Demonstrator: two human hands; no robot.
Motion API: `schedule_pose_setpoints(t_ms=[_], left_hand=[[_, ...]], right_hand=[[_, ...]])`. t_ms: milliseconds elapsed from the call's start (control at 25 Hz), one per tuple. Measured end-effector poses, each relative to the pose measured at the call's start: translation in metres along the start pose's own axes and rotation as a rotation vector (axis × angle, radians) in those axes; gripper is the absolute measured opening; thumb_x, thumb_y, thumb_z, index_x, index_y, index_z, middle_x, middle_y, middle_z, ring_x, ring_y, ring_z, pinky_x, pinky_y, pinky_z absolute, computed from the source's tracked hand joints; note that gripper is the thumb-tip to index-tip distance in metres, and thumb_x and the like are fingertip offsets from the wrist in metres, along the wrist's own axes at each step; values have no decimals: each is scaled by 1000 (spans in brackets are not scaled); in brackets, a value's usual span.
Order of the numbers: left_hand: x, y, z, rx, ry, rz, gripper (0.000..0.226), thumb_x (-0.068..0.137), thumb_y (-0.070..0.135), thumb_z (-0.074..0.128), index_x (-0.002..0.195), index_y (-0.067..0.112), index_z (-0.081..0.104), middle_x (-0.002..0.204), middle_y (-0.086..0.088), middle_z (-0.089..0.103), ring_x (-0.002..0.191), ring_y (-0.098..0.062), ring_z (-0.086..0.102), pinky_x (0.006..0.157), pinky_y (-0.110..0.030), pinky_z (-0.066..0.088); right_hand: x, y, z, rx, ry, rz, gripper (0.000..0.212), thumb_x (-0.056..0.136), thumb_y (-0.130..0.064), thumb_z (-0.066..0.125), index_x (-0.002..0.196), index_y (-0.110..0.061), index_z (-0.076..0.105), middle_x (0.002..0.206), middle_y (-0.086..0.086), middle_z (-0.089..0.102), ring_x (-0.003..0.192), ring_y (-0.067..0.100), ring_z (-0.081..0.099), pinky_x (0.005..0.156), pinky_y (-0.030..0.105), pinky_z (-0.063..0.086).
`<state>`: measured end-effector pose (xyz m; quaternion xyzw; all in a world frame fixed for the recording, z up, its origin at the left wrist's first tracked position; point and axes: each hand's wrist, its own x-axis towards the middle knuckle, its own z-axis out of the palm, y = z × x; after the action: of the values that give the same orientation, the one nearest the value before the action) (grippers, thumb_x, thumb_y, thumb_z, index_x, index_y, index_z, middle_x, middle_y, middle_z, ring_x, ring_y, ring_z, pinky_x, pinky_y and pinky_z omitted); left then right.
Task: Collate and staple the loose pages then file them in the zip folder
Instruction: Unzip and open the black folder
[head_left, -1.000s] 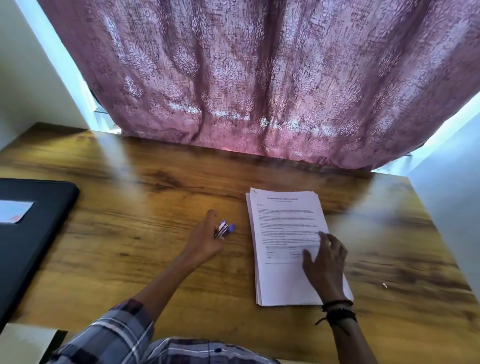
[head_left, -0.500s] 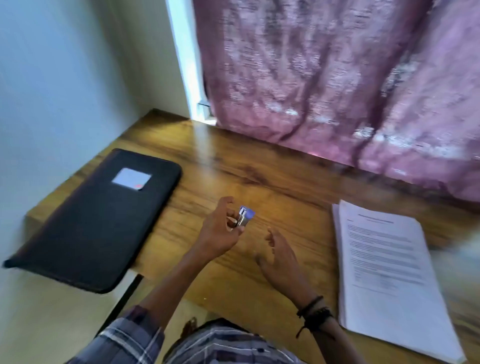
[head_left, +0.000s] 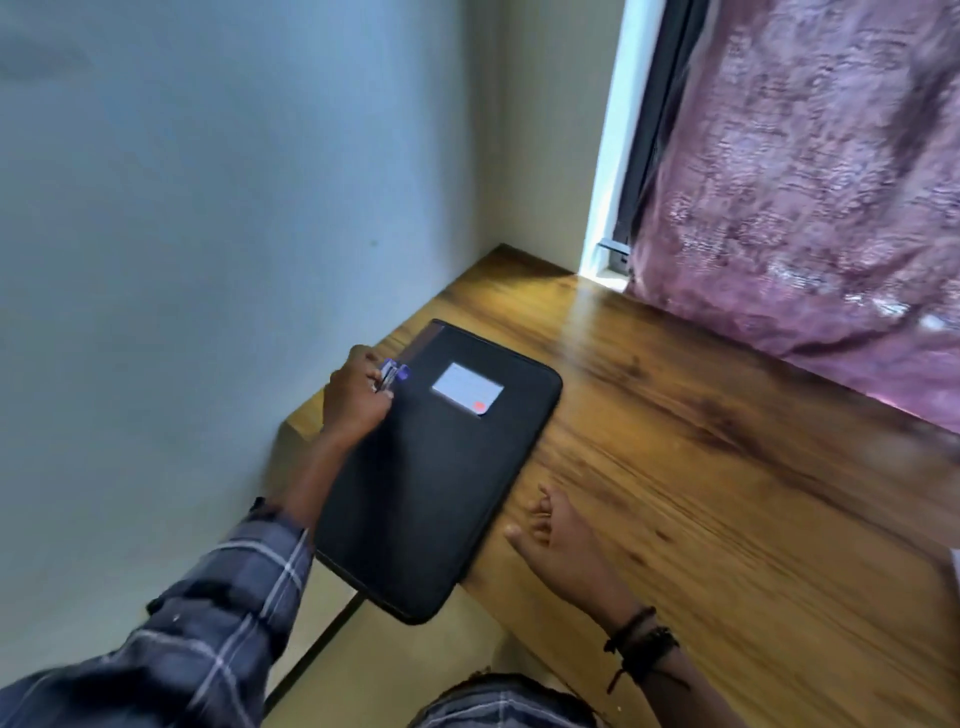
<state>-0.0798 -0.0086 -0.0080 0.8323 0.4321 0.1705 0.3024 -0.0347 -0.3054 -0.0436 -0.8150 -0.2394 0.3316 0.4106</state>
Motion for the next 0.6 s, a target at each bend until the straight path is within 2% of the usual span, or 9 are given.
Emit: schedule_pose_setpoints(t_ms=[160,320,440,560,600], left_hand=[[53,-38,-7,197,9,-48,38,78,19,69,111,21,52,104,-15,67,96,-40,61,79,-42,49],[78,-58,-8,296,-68,7,36,76,7,61,110,18,58,107,-15,68,99,-40,60,82,-43,51],[81,-58,-3,322,-86,97,26,79,11,62,104,17,67,104,-17,69,96,-41,61,78,-42,52],[66,-54,7,437,18,255,21,86,16,62,105,8,68,107,-20,62,97,-42,57,77,-46,48],[59,-51,12,444,31,256,21,90,20,58,102,4,66,104,-21,62,96,-42,57,77,-46,47]], right_hand=[[32,-16,23,83,14,77,71,89,-29,69,147,-10,32,114,-3,53,104,14,60,90,28,53],[44,-17,29,107,88,166,67,90,-31,68,145,-12,35,117,-1,56,97,9,62,88,30,55],[48,-19,32,105,132,202,60,91,-30,68,142,-12,40,116,-1,57,94,9,62,90,34,55],[49,-22,36,118,173,237,56,91,-29,67,139,-13,45,119,1,57,95,11,61,93,36,54],[50,-23,38,144,185,249,53,91,-28,67,138,-12,46,121,2,58,95,11,61,93,36,54]])
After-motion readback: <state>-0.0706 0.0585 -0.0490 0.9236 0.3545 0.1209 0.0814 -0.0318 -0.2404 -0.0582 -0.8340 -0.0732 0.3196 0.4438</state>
